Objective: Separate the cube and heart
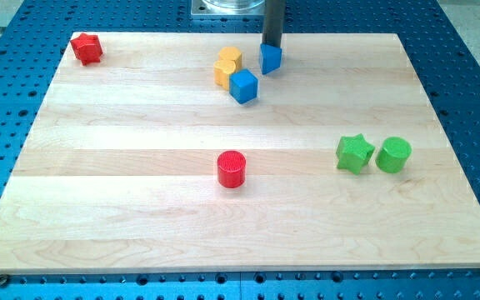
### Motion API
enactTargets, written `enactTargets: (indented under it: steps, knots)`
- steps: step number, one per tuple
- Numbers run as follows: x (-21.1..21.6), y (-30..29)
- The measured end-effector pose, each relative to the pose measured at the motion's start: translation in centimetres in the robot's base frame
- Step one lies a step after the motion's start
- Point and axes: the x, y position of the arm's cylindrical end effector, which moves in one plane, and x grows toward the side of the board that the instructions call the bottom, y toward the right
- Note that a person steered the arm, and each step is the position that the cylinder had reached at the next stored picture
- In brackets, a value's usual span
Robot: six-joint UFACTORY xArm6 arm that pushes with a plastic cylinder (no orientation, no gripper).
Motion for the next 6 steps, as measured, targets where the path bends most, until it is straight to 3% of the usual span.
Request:
enactTargets:
  steps: [1,2,4,5,6]
  knots:
    - [8.8,0.1]
    - [7.4,-1.6]
    - [6.6,-10.9]
    - [6.9,-12.0]
    - [5.1,-8.4]
